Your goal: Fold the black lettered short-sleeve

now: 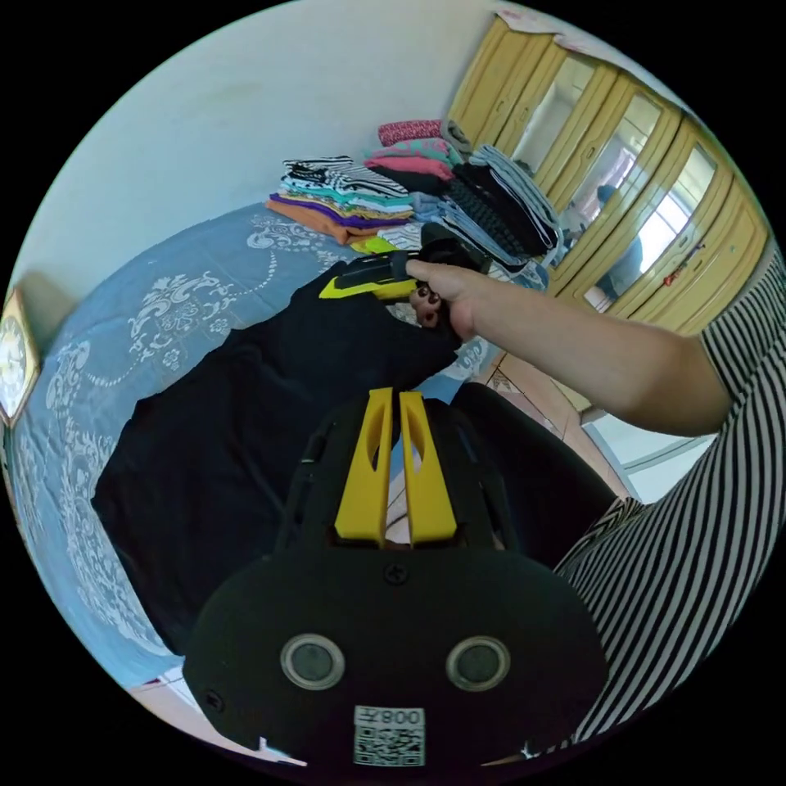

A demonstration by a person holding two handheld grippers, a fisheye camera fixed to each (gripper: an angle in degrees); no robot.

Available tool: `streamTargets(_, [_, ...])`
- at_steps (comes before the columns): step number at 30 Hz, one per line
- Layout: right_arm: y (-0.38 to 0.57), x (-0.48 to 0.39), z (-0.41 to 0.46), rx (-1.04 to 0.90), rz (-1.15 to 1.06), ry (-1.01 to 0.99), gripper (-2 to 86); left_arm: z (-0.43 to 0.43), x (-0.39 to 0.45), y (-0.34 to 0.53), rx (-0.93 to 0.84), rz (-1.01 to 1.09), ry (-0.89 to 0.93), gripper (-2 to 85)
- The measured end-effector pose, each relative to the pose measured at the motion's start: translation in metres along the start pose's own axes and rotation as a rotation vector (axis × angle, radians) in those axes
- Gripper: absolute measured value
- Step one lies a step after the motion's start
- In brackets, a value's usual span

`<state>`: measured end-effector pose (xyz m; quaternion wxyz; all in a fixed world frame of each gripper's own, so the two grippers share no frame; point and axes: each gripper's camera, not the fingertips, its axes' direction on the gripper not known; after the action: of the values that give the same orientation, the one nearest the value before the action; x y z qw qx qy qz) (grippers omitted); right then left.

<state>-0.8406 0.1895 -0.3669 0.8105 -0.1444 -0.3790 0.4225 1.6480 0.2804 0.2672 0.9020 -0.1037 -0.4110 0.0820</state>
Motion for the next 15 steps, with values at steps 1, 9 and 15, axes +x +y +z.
streamTargets(1, [-0.001,-0.010,0.005,0.000,-0.012,-0.001,3.3,-0.007,-0.014,0.023,0.027,-0.035,0.013,1.4])
streamTargets(9, [-0.016,-0.162,0.128,-0.102,-0.215,0.051,3.3,-0.034,-0.123,0.220,0.206,-0.396,0.140,1.3])
streamTargets(15, [-0.029,-0.239,0.239,-0.207,-0.257,0.076,3.1,-0.016,-0.200,0.406,0.346,-0.711,0.243,1.2])
